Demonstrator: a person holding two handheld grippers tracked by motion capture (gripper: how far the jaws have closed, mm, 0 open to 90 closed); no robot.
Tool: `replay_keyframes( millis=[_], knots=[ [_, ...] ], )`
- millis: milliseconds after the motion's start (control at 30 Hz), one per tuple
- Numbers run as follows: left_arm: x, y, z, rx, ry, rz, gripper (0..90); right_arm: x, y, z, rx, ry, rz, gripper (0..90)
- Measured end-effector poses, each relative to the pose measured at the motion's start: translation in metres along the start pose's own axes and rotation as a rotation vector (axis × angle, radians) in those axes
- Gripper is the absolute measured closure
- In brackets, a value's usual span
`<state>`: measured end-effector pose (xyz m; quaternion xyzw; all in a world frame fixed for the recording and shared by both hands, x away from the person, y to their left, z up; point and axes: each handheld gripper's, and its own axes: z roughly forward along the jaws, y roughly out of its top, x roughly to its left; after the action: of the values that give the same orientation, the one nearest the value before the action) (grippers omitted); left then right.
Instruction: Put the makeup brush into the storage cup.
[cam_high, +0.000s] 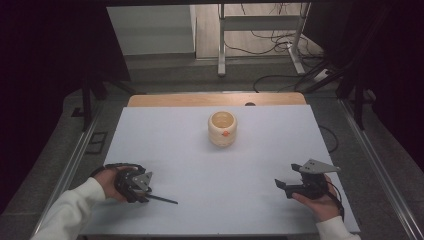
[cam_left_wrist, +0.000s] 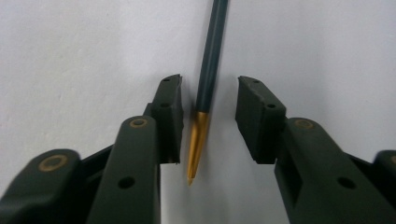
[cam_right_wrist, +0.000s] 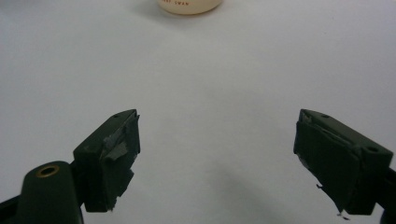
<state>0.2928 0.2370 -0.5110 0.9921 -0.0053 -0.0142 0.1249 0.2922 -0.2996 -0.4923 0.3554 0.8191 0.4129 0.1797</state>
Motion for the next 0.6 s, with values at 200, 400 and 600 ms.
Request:
replay_keyframes(
  millis=[200,400,600],
  knots=[
    [0.0021,0.0024,-0.0004,0.009,-0.011,0.016,73.7,0.0001,0.0001,-0.0003,0.0,-0.001,-0.001,15.5],
    [-0.0009,0.0064,-0.0001,0.031,-0.003,0.048,83.6,0.0003,0.0003,-0.0012,-0.002,-0.002,-0.002,15.6],
    [-0.0027,0.0067,-0.0003,0.032,0.008,0.035,83.7,0.0004,0.0006,-0.0016,-0.006,-0.003,-0.003,15.6]
  ],
)
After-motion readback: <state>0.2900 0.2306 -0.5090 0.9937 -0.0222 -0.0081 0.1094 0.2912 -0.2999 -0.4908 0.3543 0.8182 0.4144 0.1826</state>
